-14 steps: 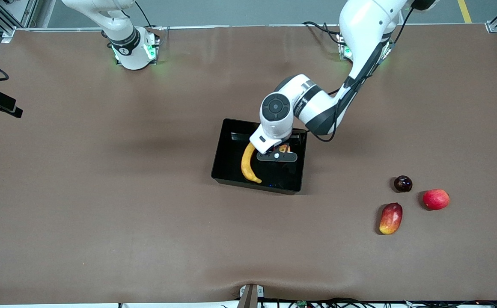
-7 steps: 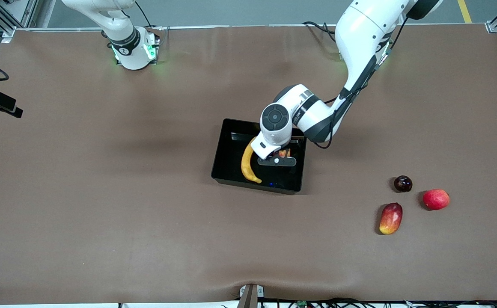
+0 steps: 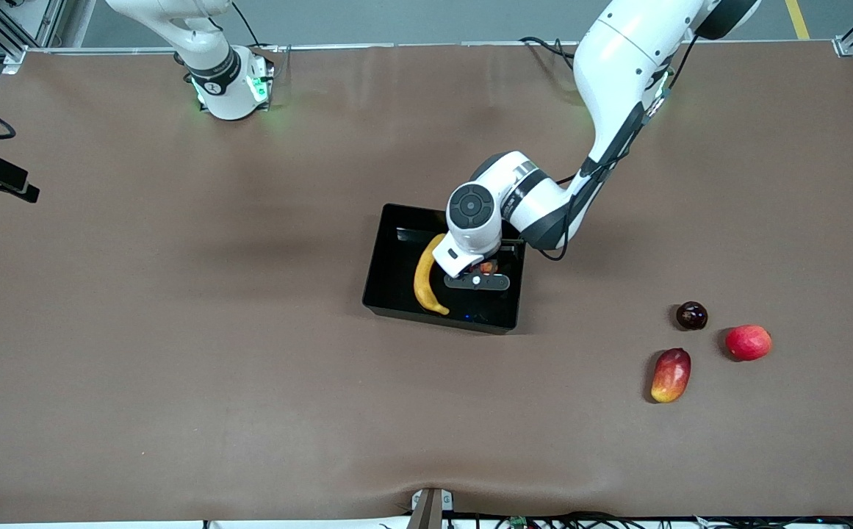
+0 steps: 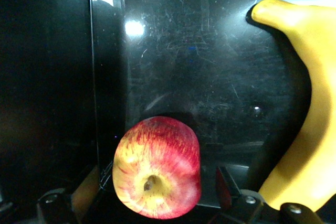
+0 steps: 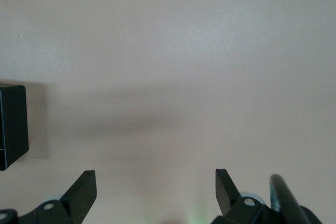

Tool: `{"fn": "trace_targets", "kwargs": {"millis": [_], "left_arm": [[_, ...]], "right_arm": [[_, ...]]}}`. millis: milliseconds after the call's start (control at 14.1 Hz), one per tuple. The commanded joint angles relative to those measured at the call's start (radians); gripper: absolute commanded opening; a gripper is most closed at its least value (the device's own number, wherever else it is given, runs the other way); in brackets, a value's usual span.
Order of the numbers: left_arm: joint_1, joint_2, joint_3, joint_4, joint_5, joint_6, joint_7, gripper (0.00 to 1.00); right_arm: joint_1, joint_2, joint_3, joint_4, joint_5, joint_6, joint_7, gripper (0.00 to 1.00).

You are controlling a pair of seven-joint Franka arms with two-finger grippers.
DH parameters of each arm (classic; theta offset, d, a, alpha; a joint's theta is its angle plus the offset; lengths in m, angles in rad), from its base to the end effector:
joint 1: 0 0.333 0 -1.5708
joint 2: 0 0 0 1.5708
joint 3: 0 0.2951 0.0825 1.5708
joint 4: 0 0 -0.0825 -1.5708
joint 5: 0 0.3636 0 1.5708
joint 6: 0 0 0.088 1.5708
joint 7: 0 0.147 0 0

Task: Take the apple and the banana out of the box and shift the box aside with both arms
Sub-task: 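Lower the left gripper and grasp the red apple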

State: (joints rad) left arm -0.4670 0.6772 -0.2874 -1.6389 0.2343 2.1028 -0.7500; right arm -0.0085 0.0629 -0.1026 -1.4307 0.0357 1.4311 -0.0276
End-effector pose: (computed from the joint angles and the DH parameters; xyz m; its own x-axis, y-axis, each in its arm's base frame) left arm 0.4804 -0.4108 0.1766 0.9873 -0.0892 -0.1314 -0.1052 -0.9872 -0.1201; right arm 0.5331 -0.0521 0.5807 0.9950 -0.0785 -0.0612 -0.0804 -0.9963 -0.0309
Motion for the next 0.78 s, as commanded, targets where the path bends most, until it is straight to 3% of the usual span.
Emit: {"fn": "trace_targets", "kwargs": {"millis": [0, 142, 355, 709], "left_arm": [[-0.004, 0.009, -0.001, 0.017, 0.027, 0.006, -0.019, 0.59], [-0.005, 0.002, -0.001, 0.021, 0.03, 0.005, -0.002, 0.27], [-0.007, -0.01, -0.001, 0.053, 0.031, -0.007, 0.021, 0.01], [0.01, -0.122, -0.007, 0.099, 0.027, -0.056, 0.032, 0.0]], "right_arm": [[-0.016, 0.005, 0.011, 0.007, 0.004, -0.001, 0.008, 1.0], [-0.018, 0.005, 0.011, 0.007, 0.004, -0.001, 0.008, 1.0], [-0.019, 0.005, 0.011, 0.007, 0.004, -0.001, 0.008, 1.0], [-0.024, 0.005, 0.011, 0.007, 0.007, -0.001, 0.008, 1.0]]}}
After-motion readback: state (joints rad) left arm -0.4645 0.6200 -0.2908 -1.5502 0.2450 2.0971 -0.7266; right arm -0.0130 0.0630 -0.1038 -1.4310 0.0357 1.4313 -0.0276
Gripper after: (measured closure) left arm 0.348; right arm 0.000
